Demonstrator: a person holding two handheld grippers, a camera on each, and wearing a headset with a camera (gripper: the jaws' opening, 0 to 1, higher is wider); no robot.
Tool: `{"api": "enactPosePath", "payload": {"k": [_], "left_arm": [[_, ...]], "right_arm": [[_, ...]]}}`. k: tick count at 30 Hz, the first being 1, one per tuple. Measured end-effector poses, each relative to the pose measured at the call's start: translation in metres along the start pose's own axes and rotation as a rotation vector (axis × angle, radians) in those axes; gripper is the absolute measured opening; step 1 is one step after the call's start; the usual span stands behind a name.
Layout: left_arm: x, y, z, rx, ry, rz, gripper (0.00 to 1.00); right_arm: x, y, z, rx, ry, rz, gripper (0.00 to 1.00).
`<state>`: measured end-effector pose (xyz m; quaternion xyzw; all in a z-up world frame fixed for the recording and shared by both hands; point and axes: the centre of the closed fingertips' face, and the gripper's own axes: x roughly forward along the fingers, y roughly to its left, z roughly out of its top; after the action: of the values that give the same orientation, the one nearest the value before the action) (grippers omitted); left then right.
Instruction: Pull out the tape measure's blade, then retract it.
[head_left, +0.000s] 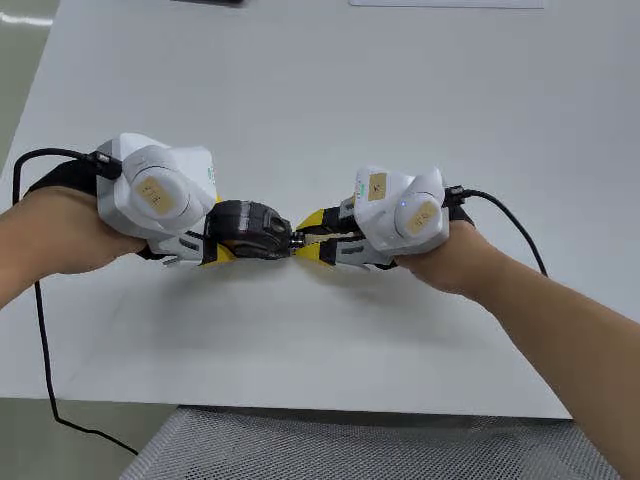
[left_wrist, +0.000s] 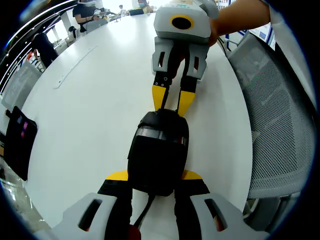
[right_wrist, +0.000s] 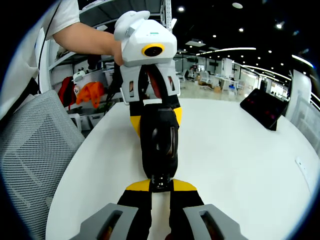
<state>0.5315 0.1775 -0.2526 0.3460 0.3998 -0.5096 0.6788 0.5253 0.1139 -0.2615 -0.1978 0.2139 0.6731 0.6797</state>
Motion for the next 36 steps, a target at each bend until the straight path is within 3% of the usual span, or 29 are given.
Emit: {"api": "enactPosePath", "payload": {"k": [36], "left_arm": [[0.001,-0.001,0.002,0.002,0.002,0.001,0.27]], "right_arm": [[-0.036,0.000,-0.025,0.015,0.051,-0.018,0.09]]}}
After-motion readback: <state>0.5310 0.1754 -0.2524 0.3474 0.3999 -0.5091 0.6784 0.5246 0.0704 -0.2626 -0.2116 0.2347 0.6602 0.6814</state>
